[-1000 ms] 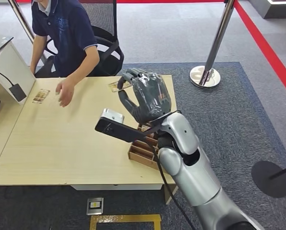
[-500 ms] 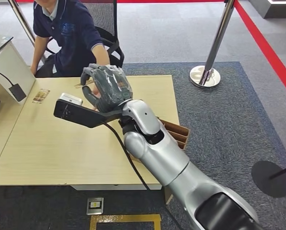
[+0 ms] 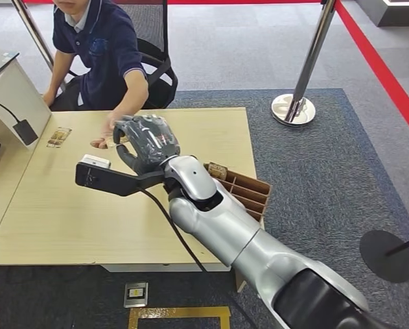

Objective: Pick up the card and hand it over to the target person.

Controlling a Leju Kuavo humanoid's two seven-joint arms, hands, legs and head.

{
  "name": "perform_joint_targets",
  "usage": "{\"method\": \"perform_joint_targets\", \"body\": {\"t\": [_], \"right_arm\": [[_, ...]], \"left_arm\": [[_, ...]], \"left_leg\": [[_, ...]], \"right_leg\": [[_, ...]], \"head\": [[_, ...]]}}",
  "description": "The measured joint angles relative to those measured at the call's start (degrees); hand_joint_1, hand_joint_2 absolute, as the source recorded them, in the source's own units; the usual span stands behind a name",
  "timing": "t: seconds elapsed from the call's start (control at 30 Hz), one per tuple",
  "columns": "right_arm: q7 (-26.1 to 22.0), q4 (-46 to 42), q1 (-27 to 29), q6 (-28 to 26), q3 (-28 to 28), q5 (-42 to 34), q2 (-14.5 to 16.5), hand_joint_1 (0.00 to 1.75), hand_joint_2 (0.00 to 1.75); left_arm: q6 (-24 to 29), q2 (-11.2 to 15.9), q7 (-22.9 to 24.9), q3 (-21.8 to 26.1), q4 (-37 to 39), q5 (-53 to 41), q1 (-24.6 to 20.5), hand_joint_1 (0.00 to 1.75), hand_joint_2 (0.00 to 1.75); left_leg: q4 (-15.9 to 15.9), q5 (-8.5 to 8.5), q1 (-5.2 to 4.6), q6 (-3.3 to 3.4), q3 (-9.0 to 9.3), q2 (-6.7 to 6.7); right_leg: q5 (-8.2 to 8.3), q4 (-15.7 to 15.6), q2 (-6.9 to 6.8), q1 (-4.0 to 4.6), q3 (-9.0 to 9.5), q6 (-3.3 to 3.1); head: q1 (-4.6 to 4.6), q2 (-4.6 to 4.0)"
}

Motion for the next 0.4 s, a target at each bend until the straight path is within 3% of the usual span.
{"method": "perform_joint_targets", "body": {"t": [0.17, 0.2, 0.3, 0.33, 0.4], "right_arm": [[-0.28, 0.90, 0.72, 0.13, 0.19, -0.65, 0.00, 1.75, 1.75], [-0.63, 0.88, 0.89, 0.58, -0.09, -1.66, 0.00, 1.47, 1.75], [-3.43, -0.01, 1.82, 0.93, -3.50, -7.30, 0.00, 0.16, 1.75], [-4.98, -0.67, 2.23, 0.50, -5.44, -9.17, -0.09, 0.00, 1.75], [-7.59, -3.05, 3.46, -0.17, -8.89, -11.39, -0.78, 0.00, 1.75]], "left_arm": [[0.05, 0.16, 0.19, 0.06, -0.01, 0.04, 0.15, 0.00, 0.00], [0.10, 0.25, 0.29, 0.10, -0.01, 0.06, 0.20, 0.00, 0.00], [0.29, 0.55, 0.48, 0.44, -0.07, 0.41, 0.21, 0.00, 0.00], [0.38, 0.61, 0.58, 0.62, -0.10, 0.60, 0.20, 0.00, 0.00], [0.49, 0.64, 0.72, 0.92, -0.15, 0.92, 0.21, 0.00, 0.00]], "left_leg": [[0.03, -0.02, 0.00, -0.01, -0.02, 0.03], [0.04, -0.02, 0.00, -0.01, -0.04, 0.03], [0.05, -0.02, 0.01, -0.01, -0.05, 0.04], [0.06, -0.03, 0.01, -0.01, -0.05, 0.04], [0.06, -0.03, 0.01, -0.02, -0.06, 0.02]], "right_leg": [[-0.01, 0.03, 0.01, 0.00, -0.03, 0.00], [-0.01, 0.04, 0.02, 0.00, -0.05, 0.00], [-0.01, 0.04, 0.03, 0.01, -0.06, 0.00], [-0.02, 0.05, 0.01, 0.01, -0.05, 0.00], [-0.03, 0.06, -0.01, 0.01, -0.06, 0.00]], "head": [[0.00, 0.00], [0.00, 0.00], [0.00, 0.00], [0.00, 0.00], [0.00, 0.00]]}}
